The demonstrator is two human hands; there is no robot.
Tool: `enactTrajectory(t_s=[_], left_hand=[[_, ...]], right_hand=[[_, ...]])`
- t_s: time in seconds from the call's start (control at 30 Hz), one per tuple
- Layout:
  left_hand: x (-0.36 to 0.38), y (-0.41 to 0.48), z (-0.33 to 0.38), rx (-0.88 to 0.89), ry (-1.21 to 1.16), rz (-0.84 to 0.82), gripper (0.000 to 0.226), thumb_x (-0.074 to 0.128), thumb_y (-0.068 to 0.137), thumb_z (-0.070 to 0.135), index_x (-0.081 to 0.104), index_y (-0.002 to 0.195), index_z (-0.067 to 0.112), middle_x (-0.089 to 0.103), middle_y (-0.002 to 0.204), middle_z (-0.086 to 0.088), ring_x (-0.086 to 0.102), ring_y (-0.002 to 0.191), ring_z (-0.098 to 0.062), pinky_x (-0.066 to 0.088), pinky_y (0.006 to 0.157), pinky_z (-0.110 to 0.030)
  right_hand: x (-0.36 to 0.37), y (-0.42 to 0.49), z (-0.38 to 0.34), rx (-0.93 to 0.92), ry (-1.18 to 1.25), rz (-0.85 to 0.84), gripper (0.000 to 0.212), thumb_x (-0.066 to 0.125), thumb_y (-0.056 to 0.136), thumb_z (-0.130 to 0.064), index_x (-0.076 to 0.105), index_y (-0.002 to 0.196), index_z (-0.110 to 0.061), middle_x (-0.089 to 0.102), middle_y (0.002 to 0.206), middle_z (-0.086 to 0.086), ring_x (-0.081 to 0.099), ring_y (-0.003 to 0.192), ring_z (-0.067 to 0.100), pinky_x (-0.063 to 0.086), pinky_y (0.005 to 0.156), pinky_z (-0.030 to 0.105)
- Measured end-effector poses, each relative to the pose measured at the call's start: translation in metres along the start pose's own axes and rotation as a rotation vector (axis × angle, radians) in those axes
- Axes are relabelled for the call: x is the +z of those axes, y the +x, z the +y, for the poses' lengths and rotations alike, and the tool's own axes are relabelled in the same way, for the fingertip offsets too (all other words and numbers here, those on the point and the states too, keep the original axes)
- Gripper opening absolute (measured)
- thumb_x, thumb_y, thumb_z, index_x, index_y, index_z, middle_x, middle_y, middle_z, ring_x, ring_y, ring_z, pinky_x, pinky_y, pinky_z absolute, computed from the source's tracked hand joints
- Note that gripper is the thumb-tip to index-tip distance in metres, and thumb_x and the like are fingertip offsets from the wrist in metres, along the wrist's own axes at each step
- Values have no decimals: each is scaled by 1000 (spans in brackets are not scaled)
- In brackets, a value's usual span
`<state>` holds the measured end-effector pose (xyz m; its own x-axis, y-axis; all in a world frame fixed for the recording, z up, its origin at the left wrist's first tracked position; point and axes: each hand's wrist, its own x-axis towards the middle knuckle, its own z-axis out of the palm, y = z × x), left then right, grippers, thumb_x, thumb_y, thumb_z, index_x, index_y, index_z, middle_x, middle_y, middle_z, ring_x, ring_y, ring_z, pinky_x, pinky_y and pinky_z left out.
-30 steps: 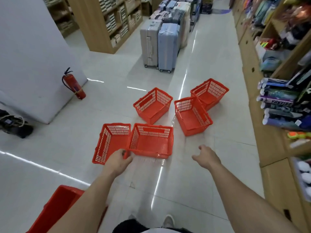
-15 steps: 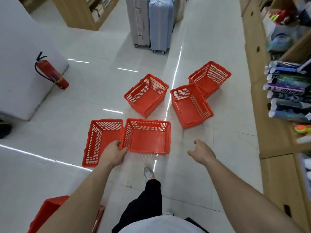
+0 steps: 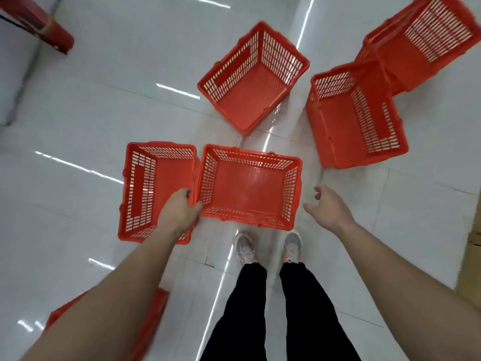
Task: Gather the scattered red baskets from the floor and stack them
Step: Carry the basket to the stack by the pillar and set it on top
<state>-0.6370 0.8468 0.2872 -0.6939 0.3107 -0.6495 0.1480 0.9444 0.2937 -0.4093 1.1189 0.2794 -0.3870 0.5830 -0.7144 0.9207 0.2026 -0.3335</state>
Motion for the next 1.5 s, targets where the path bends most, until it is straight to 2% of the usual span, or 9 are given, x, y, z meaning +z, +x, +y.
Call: enactTrajectory(t_s=[0.23, 0.37, 0.57, 0.73, 0.87, 1.03, 1.13, 1.3, 1.5], left_hand=[[115, 189, -45, -10, 87, 47, 64, 66, 87, 35, 45, 139, 5, 54, 135, -20, 50, 125, -37, 39, 106, -43], [164, 262, -75, -77, 97, 112, 61, 66, 87, 28, 45, 138, 3, 53, 134, -23, 50, 124, -41, 40, 106, -47], [219, 271, -93, -62, 263, 263, 70, 72, 83, 22, 40, 140, -3, 41, 133, -31, 45, 115, -52, 35, 102, -53], [241, 265, -104, -157, 128, 150, 63, 69, 86, 22, 40, 139, 2, 45, 131, -29, 48, 116, -51, 40, 99, -54], [257, 247, -106, -165, -39, 100, 57, 65, 90, 17, 37, 138, 8, 62, 119, -29, 59, 107, -48, 46, 91, -48], [232, 204, -99, -188, -68, 157, 57, 66, 90, 16, 42, 141, 4, 60, 125, -29, 58, 112, -49, 44, 96, -48], [187, 158, -91, -167, -78, 192, 56, 68, 89, 15, 46, 139, 0, 59, 128, -28, 57, 114, -49, 43, 98, -50], [93, 48, -85, -237, -157, 256, 53, 69, 88, 16, 50, 136, 3, 64, 121, -26, 61, 108, -47, 45, 92, -50], [-23, -145, -70, -325, -367, 495, 46, 67, 90, 13, 54, 134, 5, 69, 115, -22, 65, 103, -41, 47, 86, -45]], right_hand=[[112, 194, 54, 25, -4, 70, 54, 73, 85, -23, 54, 129, 1, 61, 124, 23, 59, 115, 40, 46, 95, 43], [175, 250, 103, 38, -6, 156, 55, 71, 83, -25, 49, 130, -6, 58, 123, 21, 57, 115, 40, 48, 95, 46], [212, 261, 144, 11, 91, 167, 67, 60, 90, -5, 31, 149, -16, 66, 121, 19, 64, 105, 42, 49, 87, 41], [202, 269, 164, 68, 103, 291, 58, 58, 95, -14, 33, 148, -12, 67, 121, 20, 64, 106, 42, 49, 87, 43], [196, 265, 172, 114, 180, 326, 41, 60, 94, -15, 51, 134, -13, 69, 117, 15, 66, 105, 37, 51, 91, 42], [168, 226, 167, 59, 213, 371, 35, 64, 90, -16, 59, 125, -21, 74, 107, 5, 70, 98, 26, 54, 91, 41], [136, 186, 147, 7, 240, 347, 35, 64, 90, -19, 60, 124, -25, 74, 105, -2, 71, 96, 19, 56, 91, 43], [63, 96, 81, -119, 318, 358, 37, 65, 91, -23, 62, 127, -31, 73, 103, -13, 70, 95, 6, 55, 92, 38], [-43, -31, -28, -397, 267, 307, 42, 67, 89, -21, 59, 130, -29, 73, 111, -3, 69, 103, 17, 54, 94, 44]])
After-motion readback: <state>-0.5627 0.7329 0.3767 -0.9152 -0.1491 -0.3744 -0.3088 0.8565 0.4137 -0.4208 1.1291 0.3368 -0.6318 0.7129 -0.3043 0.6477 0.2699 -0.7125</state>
